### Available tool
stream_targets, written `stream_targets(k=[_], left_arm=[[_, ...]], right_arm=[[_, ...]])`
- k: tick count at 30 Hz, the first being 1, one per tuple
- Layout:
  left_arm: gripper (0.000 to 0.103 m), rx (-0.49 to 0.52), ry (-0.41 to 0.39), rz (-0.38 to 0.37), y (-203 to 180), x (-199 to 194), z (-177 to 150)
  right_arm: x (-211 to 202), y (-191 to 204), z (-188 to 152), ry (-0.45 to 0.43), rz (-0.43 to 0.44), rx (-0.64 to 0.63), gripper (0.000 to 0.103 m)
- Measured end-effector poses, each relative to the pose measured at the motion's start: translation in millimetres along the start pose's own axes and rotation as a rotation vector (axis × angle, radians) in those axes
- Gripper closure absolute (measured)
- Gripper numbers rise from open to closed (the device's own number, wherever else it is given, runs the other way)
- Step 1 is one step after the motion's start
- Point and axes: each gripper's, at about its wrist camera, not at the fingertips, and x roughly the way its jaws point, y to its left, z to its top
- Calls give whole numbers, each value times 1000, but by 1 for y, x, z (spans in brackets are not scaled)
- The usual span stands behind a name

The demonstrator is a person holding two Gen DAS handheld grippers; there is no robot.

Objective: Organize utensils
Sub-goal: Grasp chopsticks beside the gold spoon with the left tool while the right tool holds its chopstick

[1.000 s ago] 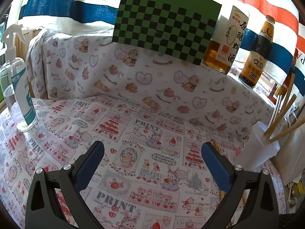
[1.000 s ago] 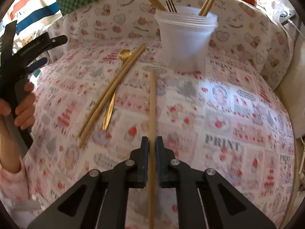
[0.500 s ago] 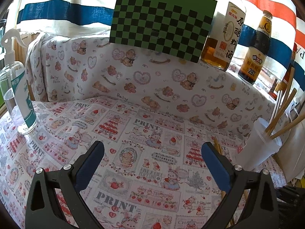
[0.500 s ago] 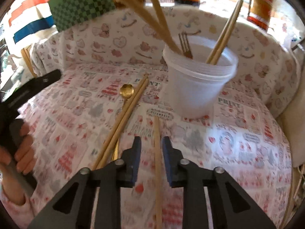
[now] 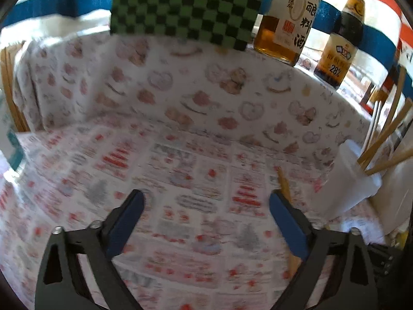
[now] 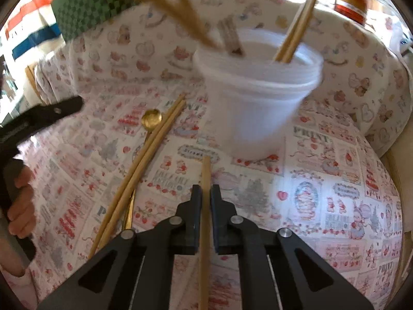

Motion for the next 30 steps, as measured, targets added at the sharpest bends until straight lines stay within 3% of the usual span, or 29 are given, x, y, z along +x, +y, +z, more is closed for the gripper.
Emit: stream_targets(k=[8,12,18,22,30], left_arm=[[55,-59,145,-166,-36,32,8],[68,-19,182,-165,-57,45,7],[78,-3,265,-167,-69,64,-3],[79,13,229,-82,-72,71,-3],[80,23,224,-122,-80,83,0]], right_arm=[[-38,-36,3,-129,55,124,96],[-31,-41,2,-111,52,153,96],[-33,-38,3,-116,50,157,96],[-38,-41,2,-123,56,151,96],[-42,-36,3,-130,43,137,96]])
